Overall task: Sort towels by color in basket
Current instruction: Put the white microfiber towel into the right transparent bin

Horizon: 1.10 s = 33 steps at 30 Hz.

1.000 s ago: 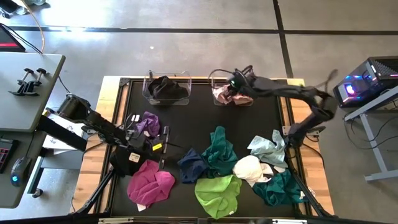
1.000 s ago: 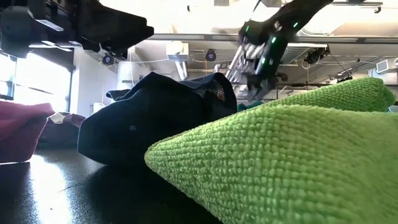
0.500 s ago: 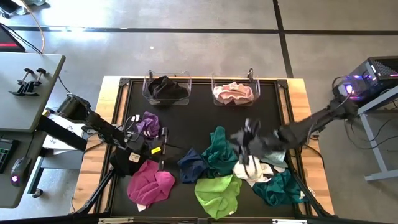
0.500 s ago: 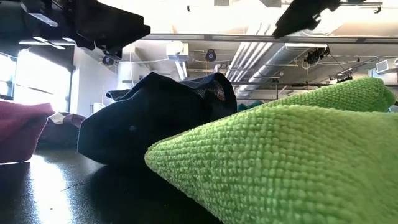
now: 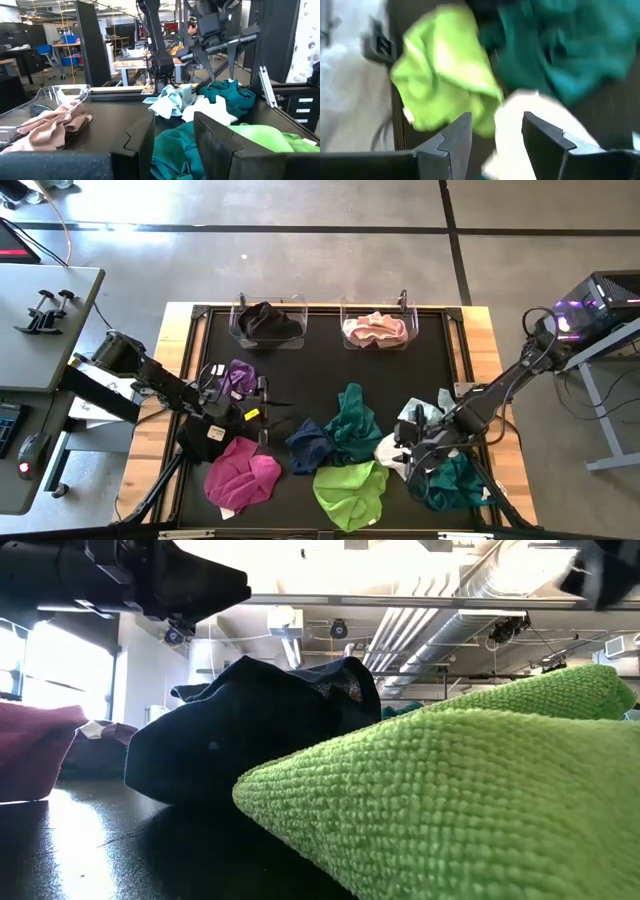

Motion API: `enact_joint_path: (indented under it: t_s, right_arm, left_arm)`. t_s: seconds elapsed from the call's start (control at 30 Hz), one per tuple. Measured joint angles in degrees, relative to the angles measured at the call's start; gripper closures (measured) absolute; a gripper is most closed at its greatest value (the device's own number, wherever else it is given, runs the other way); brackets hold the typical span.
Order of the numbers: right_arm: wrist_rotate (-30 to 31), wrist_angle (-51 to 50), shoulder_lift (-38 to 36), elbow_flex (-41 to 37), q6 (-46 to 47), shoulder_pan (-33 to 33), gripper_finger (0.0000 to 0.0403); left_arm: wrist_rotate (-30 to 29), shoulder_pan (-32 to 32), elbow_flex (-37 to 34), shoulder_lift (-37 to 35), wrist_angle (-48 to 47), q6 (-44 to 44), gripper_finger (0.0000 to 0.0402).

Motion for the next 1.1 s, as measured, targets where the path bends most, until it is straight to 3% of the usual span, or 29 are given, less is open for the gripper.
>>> enact_joint_path:
  t_s: [0.17, 0.5, 0.9, 1.0, 1.1]
  right_arm:
    - [-5.64, -2.34, 3.48, -0.02, 1.58, -0.01, 0.0237]
    - [-11.78, -4.29, 14.99, -0.02, -8.48, -1.23, 0.0237]
    - [-15.76, -2.25, 24.4, 0.28, -14.66, -4.31, 0.0238]
    - [-15.23, -1.62, 25.58, 0.25, -15.37, -4.32, 0.0257]
    - [-13.53, -1.67, 25.41, 0.21, -15.29, -4.03, 0.0313]
  left_arm:
    - [0.02, -0.02, 0.0, 0.0, -0.63, -0.15, 0.028]
    - [0.17, -0.07, 0.0, 0.02, -2.14, -0.15, 0.028]
    - [0.39, -0.07, 0.0, 0.02, -3.34, -0.81, 0.028]
    - [0.39, -0.07, 0.0, 0.02, -3.5, -1.46, 0.028]
    - [0.39, -0.07, 0.0, 0.02, -3.5, -1.64, 0.028]
